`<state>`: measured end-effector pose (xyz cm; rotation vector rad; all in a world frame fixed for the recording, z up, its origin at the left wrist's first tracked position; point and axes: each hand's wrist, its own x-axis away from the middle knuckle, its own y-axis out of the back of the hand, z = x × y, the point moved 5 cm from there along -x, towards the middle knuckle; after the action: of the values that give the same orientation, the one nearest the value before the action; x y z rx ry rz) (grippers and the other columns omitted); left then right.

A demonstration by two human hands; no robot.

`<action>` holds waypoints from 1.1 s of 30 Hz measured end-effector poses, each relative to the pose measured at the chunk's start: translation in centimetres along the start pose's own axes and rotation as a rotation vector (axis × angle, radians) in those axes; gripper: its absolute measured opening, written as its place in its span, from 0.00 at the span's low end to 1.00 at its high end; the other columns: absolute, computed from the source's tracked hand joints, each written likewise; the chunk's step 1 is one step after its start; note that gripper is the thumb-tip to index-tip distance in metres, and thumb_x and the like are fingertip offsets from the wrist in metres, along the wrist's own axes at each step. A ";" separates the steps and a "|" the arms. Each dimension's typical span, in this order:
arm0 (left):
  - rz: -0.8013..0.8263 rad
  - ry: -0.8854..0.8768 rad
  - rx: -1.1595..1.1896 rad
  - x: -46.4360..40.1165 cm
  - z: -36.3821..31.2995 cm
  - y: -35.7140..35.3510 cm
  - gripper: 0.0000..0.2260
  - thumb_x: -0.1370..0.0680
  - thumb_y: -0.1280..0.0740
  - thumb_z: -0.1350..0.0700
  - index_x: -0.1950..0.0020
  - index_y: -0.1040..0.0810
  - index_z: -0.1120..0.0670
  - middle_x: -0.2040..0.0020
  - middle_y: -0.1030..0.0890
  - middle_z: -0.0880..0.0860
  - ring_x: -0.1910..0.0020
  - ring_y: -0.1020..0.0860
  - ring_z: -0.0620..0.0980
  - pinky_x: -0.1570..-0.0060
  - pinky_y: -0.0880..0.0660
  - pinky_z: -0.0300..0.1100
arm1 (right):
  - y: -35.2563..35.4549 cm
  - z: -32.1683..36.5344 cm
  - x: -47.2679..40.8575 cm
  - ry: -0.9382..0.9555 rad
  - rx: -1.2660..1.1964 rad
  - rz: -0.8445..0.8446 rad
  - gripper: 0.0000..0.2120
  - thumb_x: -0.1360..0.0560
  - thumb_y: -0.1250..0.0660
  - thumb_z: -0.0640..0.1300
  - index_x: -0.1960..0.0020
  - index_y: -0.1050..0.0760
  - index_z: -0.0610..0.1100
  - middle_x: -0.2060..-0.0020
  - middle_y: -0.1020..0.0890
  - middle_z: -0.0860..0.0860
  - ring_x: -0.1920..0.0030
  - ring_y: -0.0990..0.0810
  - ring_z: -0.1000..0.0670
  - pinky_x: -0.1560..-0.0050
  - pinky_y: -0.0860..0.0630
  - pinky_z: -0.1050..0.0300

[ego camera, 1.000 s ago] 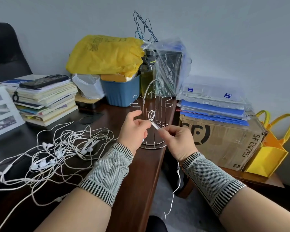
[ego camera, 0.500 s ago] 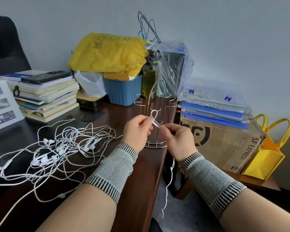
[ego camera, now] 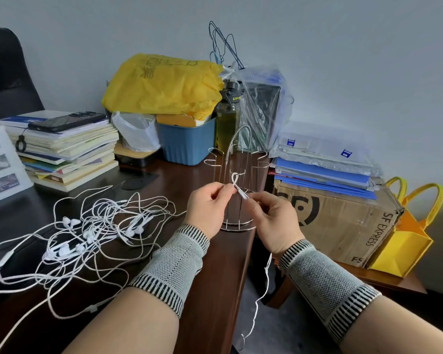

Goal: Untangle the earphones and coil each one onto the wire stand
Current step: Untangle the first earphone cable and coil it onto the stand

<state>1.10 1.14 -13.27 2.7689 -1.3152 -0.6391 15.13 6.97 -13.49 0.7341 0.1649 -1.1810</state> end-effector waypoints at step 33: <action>-0.091 0.070 -0.036 -1.6 -0.6 1.1 0.15 0.25 0.29 0.47 0.40 0.22 0.49 0.57 0.18 0.47 0.62 0.19 0.44 0.53 0.19 0.46 | 0.0 -0.5 -1.7 -0.117 -0.103 -0.030 0.09 0.22 0.35 0.45 0.59 0.20 0.47 0.69 0.19 0.51 0.76 0.29 0.60 0.73 0.33 0.68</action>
<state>-0.39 1.51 -11.92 2.8082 -1.1597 -0.5578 14.61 8.65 -13.03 0.5728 0.1384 -1.2318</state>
